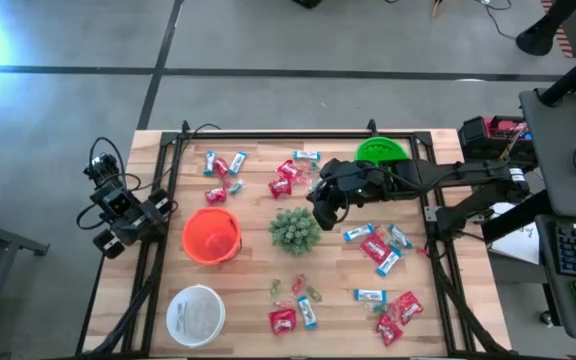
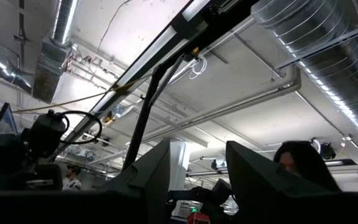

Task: Sort candy
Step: Put the red candy into the green bucket

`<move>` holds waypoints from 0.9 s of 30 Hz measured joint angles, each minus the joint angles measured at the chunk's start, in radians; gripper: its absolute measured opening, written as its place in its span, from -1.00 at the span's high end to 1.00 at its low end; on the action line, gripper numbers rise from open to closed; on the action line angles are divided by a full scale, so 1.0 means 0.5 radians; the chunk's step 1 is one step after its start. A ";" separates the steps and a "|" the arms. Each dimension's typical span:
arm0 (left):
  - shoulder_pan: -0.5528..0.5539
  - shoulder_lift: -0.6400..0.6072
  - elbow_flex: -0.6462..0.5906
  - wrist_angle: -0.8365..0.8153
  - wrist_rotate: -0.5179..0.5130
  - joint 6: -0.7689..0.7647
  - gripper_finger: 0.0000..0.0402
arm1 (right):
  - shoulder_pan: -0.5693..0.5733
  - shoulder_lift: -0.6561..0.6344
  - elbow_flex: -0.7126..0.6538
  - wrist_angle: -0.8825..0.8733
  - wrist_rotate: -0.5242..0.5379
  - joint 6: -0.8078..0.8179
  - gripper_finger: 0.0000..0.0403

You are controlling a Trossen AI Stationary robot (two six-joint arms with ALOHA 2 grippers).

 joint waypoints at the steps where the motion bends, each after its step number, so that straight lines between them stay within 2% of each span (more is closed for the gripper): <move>1: 0.000 0.000 0.000 0.001 -0.001 0.000 0.31 | 0.000 0.000 0.000 0.004 0.004 -0.005 0.94; 27: 0.000 -0.001 0.000 -0.020 0.000 0.000 0.31 | -0.004 -0.044 0.000 0.221 -0.007 0.012 0.91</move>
